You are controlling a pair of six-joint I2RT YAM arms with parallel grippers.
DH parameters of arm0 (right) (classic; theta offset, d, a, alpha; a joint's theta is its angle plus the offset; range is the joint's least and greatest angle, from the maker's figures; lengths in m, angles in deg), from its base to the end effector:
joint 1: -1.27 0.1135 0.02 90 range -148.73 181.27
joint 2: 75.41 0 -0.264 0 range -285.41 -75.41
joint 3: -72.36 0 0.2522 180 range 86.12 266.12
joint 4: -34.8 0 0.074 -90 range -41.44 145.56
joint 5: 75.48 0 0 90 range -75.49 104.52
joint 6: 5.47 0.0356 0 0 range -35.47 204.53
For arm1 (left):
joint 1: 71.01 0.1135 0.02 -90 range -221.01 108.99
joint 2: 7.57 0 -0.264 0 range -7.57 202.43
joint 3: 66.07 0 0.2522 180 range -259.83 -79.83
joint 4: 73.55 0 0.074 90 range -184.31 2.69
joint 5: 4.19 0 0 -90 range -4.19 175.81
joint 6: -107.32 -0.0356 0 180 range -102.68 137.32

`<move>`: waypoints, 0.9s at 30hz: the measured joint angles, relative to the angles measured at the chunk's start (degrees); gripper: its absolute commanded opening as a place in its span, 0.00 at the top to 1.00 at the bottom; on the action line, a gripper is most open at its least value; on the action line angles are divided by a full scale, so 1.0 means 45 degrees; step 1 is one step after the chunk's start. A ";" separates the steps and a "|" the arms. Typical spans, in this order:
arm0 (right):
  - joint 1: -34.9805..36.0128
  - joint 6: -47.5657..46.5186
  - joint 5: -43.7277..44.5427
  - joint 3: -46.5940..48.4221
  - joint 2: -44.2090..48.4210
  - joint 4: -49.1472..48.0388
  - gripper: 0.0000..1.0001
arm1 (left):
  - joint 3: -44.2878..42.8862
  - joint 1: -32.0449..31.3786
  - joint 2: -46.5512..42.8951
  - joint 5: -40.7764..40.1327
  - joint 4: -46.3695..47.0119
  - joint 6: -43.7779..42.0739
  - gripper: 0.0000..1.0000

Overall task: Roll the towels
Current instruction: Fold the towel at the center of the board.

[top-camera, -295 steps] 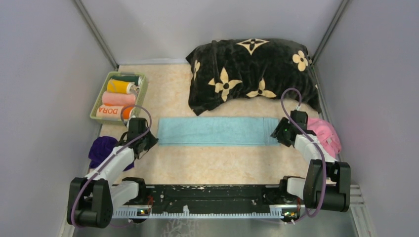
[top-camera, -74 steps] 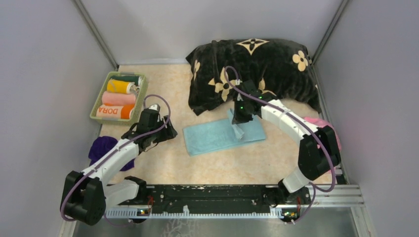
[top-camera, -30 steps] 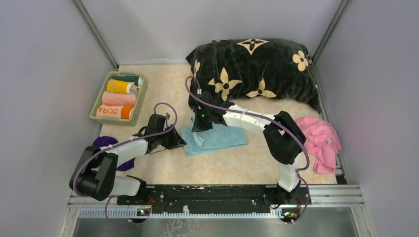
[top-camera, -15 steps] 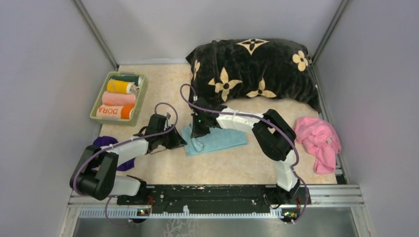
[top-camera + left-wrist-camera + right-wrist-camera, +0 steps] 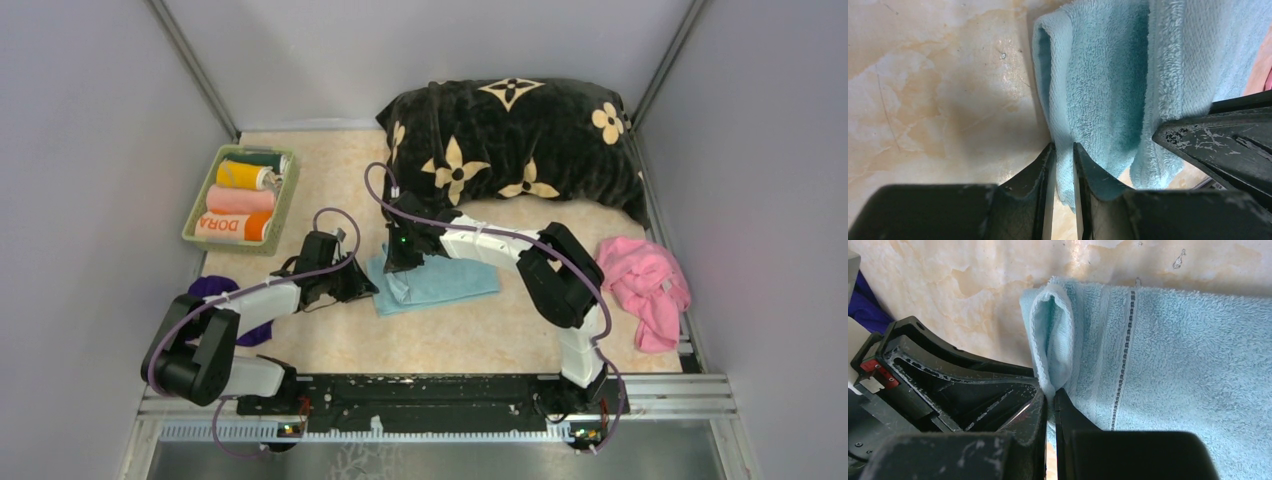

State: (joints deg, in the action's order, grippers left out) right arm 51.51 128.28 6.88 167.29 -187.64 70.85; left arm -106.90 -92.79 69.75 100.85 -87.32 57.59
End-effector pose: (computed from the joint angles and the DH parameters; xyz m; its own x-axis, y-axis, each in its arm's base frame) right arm 0.2688 0.3304 0.1952 -0.9326 -0.0494 -0.3574 -0.2322 0.8403 0.4898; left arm 0.2140 -0.0954 0.1377 -0.8760 -0.3222 -0.3588 -0.0706 0.8217 -0.5655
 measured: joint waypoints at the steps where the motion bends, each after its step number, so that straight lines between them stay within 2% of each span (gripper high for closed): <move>1: 0.0000 0.0000 -0.0005 0.0005 0.0024 0.0000 0.99 | 0.0000 0.0000 -0.0010 -0.0005 -0.0005 0.0000 0.75; 16: 0.0170 0.0102 -0.0593 0.0068 0.0015 0.0010 0.98 | 0.0000 -0.0078 -0.0019 -0.0117 -0.0010 0.0000 0.75; 18: 0.0238 0.0107 -0.0690 0.0068 -0.0024 0.0024 0.93 | 0.0000 -0.0078 -0.0019 -0.0121 -0.0010 0.0000 0.74; 23: 0.0364 0.0165 -0.0695 0.0068 -0.0257 0.0005 0.71 | 0.0000 -0.0083 -0.0044 -0.0126 -0.0010 0.0005 0.70; 27: 0.0374 0.0185 -0.0646 0.0068 -0.0321 -0.0029 0.59 | 0.0000 -0.0136 -0.0272 -0.0359 -0.0194 0.0019 0.64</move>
State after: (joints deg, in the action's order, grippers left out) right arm 53.19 129.11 3.97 167.59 -189.08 70.71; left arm -106.90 -93.40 68.53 99.24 -88.20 57.67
